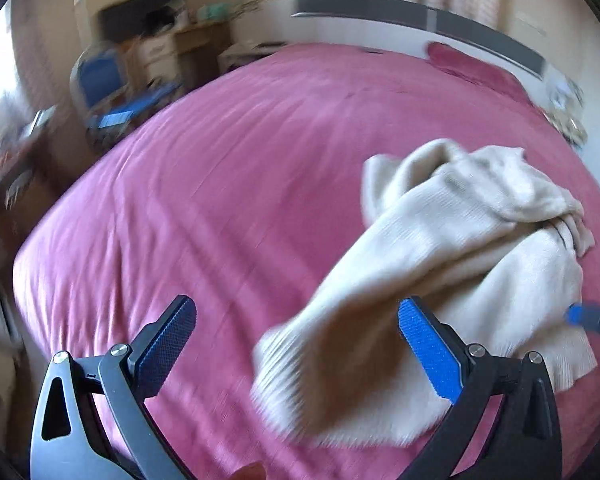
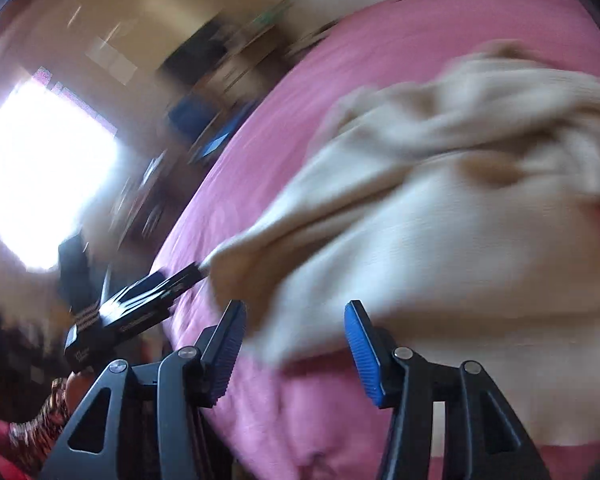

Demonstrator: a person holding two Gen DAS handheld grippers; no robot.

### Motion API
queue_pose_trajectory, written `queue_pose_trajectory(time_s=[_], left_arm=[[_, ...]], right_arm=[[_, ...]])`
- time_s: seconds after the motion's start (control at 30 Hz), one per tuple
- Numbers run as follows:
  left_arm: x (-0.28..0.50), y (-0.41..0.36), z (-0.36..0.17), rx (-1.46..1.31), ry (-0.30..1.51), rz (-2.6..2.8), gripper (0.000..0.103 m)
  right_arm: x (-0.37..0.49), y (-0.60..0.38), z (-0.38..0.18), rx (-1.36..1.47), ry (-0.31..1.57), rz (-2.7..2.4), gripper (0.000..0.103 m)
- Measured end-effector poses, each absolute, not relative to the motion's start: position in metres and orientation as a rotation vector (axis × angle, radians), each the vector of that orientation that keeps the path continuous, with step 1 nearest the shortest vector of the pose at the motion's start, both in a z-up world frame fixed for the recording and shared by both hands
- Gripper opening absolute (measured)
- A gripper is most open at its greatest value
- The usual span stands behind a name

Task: Fold clothes
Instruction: 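Drag the sweater onto the bed with the right tool while the left tool grasps its body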

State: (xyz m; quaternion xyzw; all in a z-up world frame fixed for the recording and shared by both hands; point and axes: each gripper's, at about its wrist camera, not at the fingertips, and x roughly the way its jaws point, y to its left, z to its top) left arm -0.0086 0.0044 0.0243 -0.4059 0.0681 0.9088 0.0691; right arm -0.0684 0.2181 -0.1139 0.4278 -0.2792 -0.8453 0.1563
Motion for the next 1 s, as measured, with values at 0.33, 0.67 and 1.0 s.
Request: queue_pose_trajectory(time_s=[0.33,0.67,1.0], left_arm=[[-0.097,0.201,0.005,-0.854,0.866,2.445,0.103],[-0.132,0.266,-0.04,-0.771,0.974,2.427,0.103],[-0.16,0.26,-0.05,-0.917,0.845,2.438,0.053]], right_arm=[[-0.116,0.412,-0.151,1.259,-1.339,-2.603,0.052],[-0.142,0.464,-0.218,1.067,-1.945,-2.31,0.052],[-0.137,0.465,-0.225,0.855,-2.083,-2.245,0.006]])
